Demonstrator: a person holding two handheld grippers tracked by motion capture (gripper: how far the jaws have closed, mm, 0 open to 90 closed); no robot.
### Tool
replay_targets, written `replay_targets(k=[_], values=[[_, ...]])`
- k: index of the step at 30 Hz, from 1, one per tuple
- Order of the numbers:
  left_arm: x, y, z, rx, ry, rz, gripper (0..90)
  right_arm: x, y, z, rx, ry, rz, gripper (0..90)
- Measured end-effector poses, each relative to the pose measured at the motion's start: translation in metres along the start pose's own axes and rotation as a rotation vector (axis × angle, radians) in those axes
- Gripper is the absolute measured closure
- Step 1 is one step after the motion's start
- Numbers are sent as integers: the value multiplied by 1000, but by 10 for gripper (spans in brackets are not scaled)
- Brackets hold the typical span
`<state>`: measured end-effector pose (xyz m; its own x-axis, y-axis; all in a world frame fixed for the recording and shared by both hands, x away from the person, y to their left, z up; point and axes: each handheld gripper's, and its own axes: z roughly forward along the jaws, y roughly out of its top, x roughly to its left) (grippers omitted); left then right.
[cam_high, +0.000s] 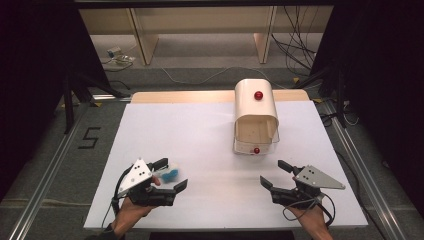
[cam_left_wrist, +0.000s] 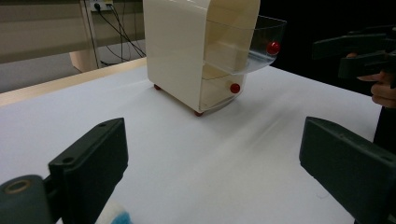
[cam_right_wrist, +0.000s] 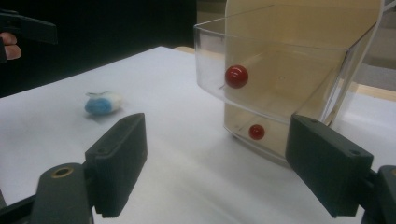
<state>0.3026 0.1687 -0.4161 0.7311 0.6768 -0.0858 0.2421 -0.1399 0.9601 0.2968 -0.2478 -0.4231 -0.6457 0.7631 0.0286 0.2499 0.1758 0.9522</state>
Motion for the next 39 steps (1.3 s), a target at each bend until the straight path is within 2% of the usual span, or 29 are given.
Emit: replay_targets(k=[18,24,31,34,36,37,38,39], values=[[1,0,3,7,14,9,80,0,0,0,-5,-4,0,223],[6,1,3,1,42,2,84,-1,1,-1,-15,-6,1,225],[13,2,8,18,87,9,89,0,1,-1,-13,-4,-1,225],[19,3,9,30,103,-17,91,0,0,0,-6,-4,-2,225],[24,2,12,62,118,-31,95,0,1,0,-8,-3,-2,225],[24,2,12,62,118,-31,95,0,1,0,-9,-1,-1,225],[27,1,15,94,128,-29,95,0,1,0,-8,-1,0,225],[27,1,15,94,128,-29,95,0,0,1,-5,0,0,225]])
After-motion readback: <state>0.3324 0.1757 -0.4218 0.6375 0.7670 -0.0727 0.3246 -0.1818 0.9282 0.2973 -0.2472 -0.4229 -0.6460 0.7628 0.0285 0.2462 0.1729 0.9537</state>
